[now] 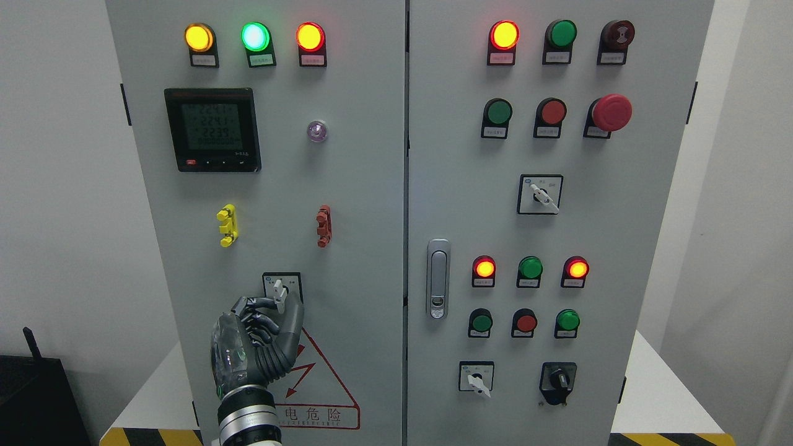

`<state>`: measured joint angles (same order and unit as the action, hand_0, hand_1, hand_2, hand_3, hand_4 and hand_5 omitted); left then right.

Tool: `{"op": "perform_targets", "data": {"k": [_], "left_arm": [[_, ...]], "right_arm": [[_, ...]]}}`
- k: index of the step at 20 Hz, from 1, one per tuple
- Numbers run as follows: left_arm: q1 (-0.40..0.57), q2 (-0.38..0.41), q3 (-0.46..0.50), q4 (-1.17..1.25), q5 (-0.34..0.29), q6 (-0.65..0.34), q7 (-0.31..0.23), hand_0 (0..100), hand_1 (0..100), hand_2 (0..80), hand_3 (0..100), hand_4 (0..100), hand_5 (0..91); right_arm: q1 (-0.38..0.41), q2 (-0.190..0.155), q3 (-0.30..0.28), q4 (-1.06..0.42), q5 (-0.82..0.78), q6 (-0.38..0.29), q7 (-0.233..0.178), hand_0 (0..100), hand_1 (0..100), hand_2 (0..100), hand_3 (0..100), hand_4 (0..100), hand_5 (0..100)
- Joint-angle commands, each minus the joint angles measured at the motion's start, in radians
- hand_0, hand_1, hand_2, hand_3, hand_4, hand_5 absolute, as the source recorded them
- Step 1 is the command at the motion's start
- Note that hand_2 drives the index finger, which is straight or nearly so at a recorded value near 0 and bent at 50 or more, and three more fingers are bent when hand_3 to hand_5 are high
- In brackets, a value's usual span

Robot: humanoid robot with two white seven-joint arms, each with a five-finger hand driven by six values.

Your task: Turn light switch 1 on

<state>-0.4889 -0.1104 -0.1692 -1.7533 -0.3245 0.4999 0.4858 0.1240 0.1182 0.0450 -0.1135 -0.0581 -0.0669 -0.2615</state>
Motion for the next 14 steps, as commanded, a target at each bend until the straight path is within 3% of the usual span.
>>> {"op": "perform_targets", "data": {"k": [1,14], "left_arm": [[-0.003,-0.002,-0.001,0.0,0.004,0.0,-0.001,28,47,54.0,89,90,82.9],[-0.003,-0.002,-0.001,-0.006,0.002,0.008,0.007,30,44,56.3,90,91,83.3]], "right_arm": [[0.0,0.0,-0.001,0.0,0.0,0.001,0.001,12,39,0,0,0,0],[-0.001,0.0,-0.001,0.0,0.0,0.001,0.001,12,39,0,0,0,0]]}}
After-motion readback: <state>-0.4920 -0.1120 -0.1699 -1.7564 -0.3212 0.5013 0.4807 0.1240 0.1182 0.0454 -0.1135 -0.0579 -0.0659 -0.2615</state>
